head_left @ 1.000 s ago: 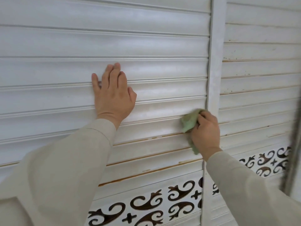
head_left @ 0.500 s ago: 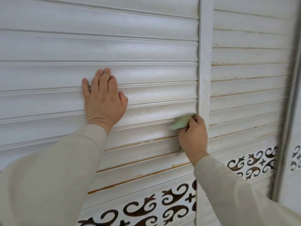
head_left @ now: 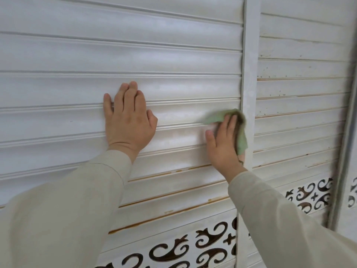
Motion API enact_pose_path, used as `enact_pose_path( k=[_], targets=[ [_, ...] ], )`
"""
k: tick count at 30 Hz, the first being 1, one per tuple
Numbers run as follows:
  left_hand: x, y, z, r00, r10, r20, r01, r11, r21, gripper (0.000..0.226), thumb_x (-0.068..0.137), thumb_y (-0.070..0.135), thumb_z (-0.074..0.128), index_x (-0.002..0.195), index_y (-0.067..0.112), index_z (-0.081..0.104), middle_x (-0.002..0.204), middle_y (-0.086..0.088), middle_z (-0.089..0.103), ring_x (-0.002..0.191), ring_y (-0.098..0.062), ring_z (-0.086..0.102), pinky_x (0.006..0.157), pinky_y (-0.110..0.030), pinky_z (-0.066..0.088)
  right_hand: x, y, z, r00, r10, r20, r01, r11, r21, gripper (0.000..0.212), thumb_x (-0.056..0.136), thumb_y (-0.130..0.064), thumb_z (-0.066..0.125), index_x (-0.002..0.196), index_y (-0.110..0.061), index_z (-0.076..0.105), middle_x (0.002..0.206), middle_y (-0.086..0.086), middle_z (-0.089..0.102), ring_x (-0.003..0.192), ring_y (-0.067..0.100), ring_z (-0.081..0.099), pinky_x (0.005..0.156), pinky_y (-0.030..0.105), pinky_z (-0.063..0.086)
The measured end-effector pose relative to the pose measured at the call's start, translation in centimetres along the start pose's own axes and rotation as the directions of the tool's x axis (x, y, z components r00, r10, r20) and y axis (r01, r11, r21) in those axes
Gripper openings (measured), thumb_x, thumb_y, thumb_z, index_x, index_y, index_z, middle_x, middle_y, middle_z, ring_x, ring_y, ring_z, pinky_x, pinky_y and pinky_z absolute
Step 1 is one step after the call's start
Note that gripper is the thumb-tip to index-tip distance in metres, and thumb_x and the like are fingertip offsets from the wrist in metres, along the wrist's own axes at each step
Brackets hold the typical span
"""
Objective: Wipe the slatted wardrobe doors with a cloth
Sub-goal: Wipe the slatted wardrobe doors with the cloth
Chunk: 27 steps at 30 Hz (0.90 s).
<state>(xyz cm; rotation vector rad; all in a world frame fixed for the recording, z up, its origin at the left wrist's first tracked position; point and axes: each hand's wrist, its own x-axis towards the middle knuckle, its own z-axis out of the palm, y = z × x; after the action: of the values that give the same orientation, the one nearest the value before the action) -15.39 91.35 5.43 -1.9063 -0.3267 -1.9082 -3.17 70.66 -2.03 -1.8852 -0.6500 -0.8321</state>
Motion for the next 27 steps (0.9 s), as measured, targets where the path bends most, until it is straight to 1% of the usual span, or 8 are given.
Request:
enact_pose_path(
  k=[2, 4, 8, 13, 15, 18, 21, 27],
  targets=[
    [0.0, 0.1, 0.1, 1.0, 0.003, -0.01, -0.003, 1.0, 0.01, 0.045, 0.087, 0.028, 0.052, 0.124, 0.002, 0.054, 0.144, -0.013, 0.05, 0.137, -0.031, 0.039, 0.112, -0.059, 0.026, 0.1, -0.8, 0.0, 0.989, 0.129, -0.068, -0.126, 0.99, 0.057, 0.095, 0.091, -0.062, 0.031, 0.156, -0.002, -0.005, 0.163, 0.012, -0.017, 0.15, 0.024, -0.015, 0.122, 0.036, -0.009],
    [0.1, 0.1, 0.2, 1.0, 0.008, -0.012, -0.008, 1.0, 0.015, 0.045, 0.088, 0.028, 0.051, 0.124, 0.002, 0.054, 0.144, -0.013, 0.05, 0.137, -0.031, 0.039, 0.112, -0.059, 0.026, -1.7, -2.0, 0.9, 0.981, 0.183, -0.065, -0.174, 0.976, 0.133, 0.099, 0.092, -0.062, 0.042, 0.155, -0.001, -0.005, 0.163, 0.014, -0.012, 0.151, 0.025, -0.013, 0.119, 0.027, -0.012],
    [-0.1, 0.0, 0.1, 1.0, 0.007, -0.004, -0.007, 1.0, 0.0, 0.044, 0.089, 0.027, 0.051, 0.125, 0.002, 0.053, 0.145, -0.013, 0.049, 0.138, -0.031, 0.037, 0.112, -0.059, 0.026, -4.6, -1.0, 2.2, 0.996, 0.033, 0.086, -0.037, 0.999, 0.038, 0.106, 0.088, -0.077, 0.033, 0.156, -0.008, -0.009, 0.162, 0.003, -0.024, 0.146, 0.012, -0.028, 0.111, 0.018, -0.021],
    [0.1, 0.5, 0.1, 1.0, 0.006, -0.004, -0.006, 0.999, -0.035, 0.044, 0.088, 0.027, 0.051, 0.125, 0.002, 0.053, 0.144, -0.013, 0.049, 0.138, -0.031, 0.036, 0.112, -0.06, 0.026, -0.1, -1.0, -1.8, 0.965, 0.26, -0.032, -0.253, 0.955, 0.156, 0.095, 0.091, -0.068, 0.042, 0.158, -0.013, 0.003, 0.165, -0.002, 0.006, 0.15, 0.008, 0.004, 0.12, 0.023, -0.002],
    [0.0, 0.5, 0.2, 1.0, 0.008, -0.011, -0.009, 0.999, -0.034, 0.044, 0.088, 0.027, 0.051, 0.124, 0.002, 0.053, 0.144, -0.014, 0.049, 0.138, -0.031, 0.036, 0.111, -0.06, 0.026, -0.4, -1.2, -1.4, 0.954, 0.296, -0.049, -0.278, 0.932, 0.231, 0.101, 0.085, -0.077, 0.038, 0.158, -0.016, 0.008, 0.164, -0.004, 0.014, 0.149, 0.007, 0.01, 0.123, 0.029, 0.002],
    [-0.1, -0.1, 0.2, 1.0, 0.013, -0.022, -0.013, 0.999, -0.031, 0.043, 0.088, 0.027, 0.051, 0.123, 0.002, 0.053, 0.144, -0.013, 0.049, 0.138, -0.03, 0.036, 0.111, -0.06, 0.027, -3.5, -1.1, 1.2, 0.936, 0.353, 0.002, -0.342, 0.904, 0.257, 0.11, 0.08, -0.083, 0.038, 0.158, -0.014, 0.004, 0.165, 0.0, 0.009, 0.151, 0.011, 0.008, 0.124, 0.034, 0.003],
    [-0.1, -0.4, 0.1, 0.999, 0.015, -0.028, -0.016, 0.999, -0.044, 0.043, 0.089, 0.027, 0.05, 0.124, 0.002, 0.054, 0.144, -0.013, 0.049, 0.138, -0.03, 0.036, 0.112, -0.059, 0.026, -5.3, -0.3, 1.8, 0.935, 0.348, 0.072, -0.355, 0.914, 0.195, 0.125, 0.067, -0.097, 0.031, 0.158, -0.017, 0.002, 0.165, -0.001, 0.004, 0.151, 0.01, 0.002, 0.124, 0.037, 0.002],
    [-0.2, -0.3, 0.3, 0.999, 0.007, -0.032, -0.009, 0.998, -0.054, 0.043, 0.089, 0.027, 0.05, 0.124, 0.003, 0.054, 0.144, -0.013, 0.049, 0.138, -0.03, 0.037, 0.112, -0.059, 0.025, 2.4, -2.5, -1.6, 0.987, 0.159, -0.017, -0.156, 0.982, 0.109, 0.106, 0.083, -0.082, 0.035, 0.158, -0.016, -0.002, 0.165, 0.0, -0.007, 0.151, 0.011, -0.01, 0.122, 0.034, -0.008]
  ],
)
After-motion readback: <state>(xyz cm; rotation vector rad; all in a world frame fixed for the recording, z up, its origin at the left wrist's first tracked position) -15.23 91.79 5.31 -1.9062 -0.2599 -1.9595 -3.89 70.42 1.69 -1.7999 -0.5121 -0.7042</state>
